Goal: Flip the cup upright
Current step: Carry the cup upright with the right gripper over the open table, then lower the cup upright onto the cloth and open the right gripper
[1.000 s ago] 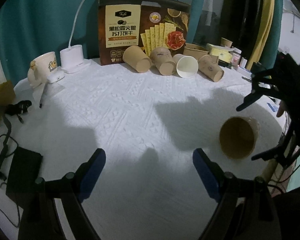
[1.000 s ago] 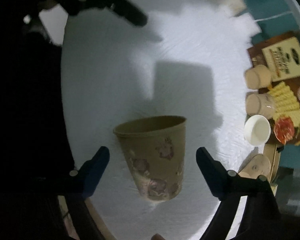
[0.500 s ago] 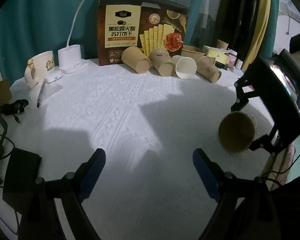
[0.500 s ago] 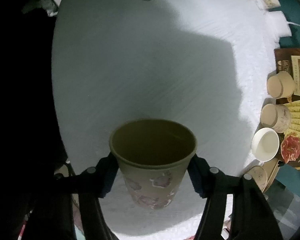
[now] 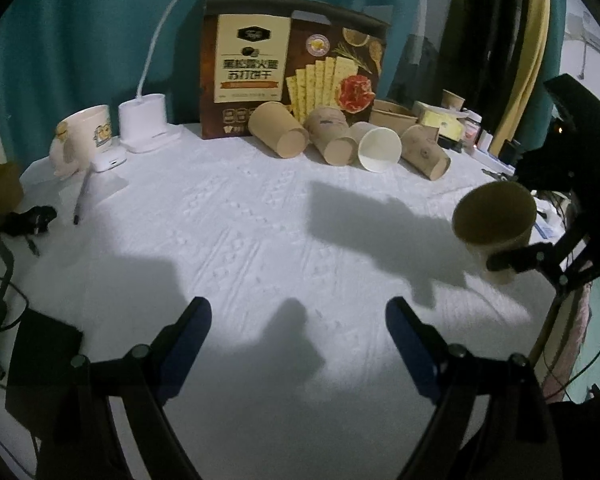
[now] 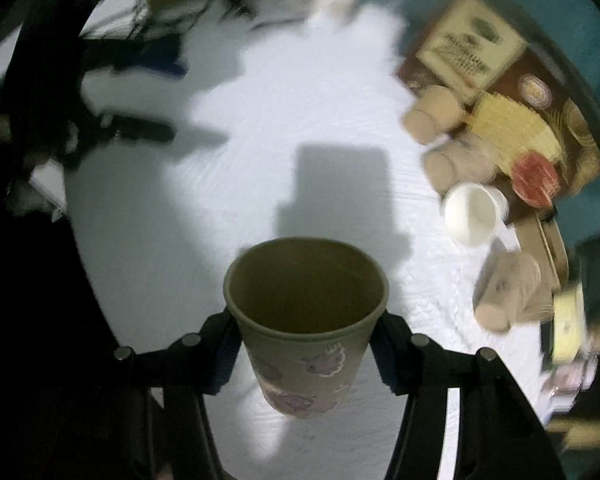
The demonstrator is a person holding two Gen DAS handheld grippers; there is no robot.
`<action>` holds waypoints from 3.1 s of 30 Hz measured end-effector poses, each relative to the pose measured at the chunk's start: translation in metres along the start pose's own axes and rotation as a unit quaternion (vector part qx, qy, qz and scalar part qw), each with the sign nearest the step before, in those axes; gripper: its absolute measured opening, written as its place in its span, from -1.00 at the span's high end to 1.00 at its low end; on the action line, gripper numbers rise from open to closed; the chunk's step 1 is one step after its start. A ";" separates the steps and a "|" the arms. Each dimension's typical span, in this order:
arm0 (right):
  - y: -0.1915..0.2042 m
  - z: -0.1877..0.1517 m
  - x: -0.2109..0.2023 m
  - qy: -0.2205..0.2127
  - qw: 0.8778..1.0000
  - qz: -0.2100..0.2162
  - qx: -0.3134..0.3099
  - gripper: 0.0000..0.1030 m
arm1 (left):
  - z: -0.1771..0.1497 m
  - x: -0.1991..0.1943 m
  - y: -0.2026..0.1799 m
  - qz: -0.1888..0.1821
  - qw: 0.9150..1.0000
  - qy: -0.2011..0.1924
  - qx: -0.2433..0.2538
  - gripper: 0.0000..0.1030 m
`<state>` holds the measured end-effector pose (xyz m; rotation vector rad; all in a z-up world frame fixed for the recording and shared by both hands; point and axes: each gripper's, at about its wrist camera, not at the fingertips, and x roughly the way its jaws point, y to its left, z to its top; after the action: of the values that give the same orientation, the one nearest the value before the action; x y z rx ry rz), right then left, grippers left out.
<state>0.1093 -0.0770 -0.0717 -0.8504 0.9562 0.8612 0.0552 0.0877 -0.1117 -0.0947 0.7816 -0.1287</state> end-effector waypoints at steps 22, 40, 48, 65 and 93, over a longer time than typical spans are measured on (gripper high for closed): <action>-0.044 -0.027 -0.009 -0.189 0.926 -0.089 0.315 -0.05 | 0.035 -0.002 -0.019 0.011 0.999 -0.037 -0.005 -0.72; -0.022 -0.001 0.028 -0.223 0.912 -0.120 0.322 -0.07 | 0.021 0.014 0.004 0.023 0.999 -0.007 -0.038 -0.72; -0.008 -0.019 0.031 -0.202 0.910 -0.130 0.339 -0.19 | 0.018 0.022 -0.005 0.010 1.000 0.000 -0.027 -0.72; 0.004 -0.033 0.022 -0.207 0.906 -0.106 0.355 -0.62 | 0.009 0.000 -0.022 0.027 0.999 -0.010 -0.013 -0.72; 0.039 -0.127 -0.043 -0.191 0.879 -0.143 0.414 -0.62 | -0.015 -0.038 -0.083 0.033 0.999 -0.031 0.022 -0.72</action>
<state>0.0195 -0.1836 -0.0827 -0.0578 0.7148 0.2752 0.0108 0.0111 -0.0848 -0.0306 0.7182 -0.0797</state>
